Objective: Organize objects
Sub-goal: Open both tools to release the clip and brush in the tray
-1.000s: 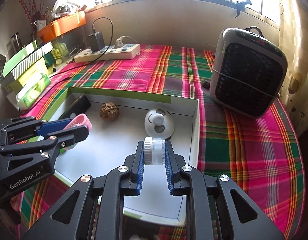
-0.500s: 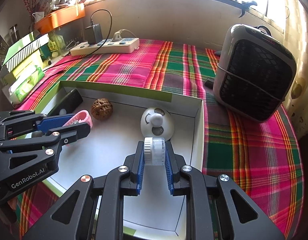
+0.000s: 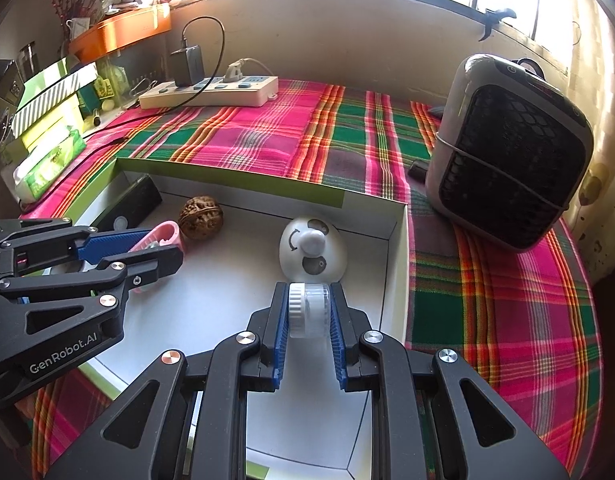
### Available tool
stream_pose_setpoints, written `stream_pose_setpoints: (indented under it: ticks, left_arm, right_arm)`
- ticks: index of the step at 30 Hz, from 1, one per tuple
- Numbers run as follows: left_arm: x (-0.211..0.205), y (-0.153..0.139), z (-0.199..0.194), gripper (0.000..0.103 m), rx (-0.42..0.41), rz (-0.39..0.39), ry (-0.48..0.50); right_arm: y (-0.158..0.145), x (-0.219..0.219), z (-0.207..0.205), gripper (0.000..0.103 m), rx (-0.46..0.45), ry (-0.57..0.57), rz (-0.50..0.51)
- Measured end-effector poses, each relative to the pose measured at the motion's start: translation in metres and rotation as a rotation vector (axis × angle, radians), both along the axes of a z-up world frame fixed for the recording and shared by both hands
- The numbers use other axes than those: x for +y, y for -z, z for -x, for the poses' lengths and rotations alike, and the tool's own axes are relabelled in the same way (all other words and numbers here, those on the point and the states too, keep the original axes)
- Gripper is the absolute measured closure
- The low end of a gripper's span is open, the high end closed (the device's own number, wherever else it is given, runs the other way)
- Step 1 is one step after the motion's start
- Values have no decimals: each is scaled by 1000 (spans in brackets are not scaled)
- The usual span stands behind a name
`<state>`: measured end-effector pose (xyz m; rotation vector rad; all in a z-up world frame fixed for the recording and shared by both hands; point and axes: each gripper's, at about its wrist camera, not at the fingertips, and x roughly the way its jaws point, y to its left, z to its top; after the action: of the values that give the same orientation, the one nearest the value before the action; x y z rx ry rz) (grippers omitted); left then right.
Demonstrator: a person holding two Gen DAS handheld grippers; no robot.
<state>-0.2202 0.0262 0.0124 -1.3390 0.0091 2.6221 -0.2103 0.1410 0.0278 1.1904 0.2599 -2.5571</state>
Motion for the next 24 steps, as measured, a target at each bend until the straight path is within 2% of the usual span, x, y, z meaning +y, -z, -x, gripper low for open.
stream_pose_setpoints:
  ticks: [13, 19, 24]
  left_arm:
    - [0, 0, -1, 81, -4, 4, -4]
    - [0, 0, -1, 74, -4, 4, -8]
    - [-2, -1, -2, 71, -1, -4, -11]
  right_arm:
    - [0, -1, -2, 83, 8, 9, -5]
    - [0, 0, -2, 83, 8, 7, -7]
    - [0, -2, -2, 75, 6, 1, -4]
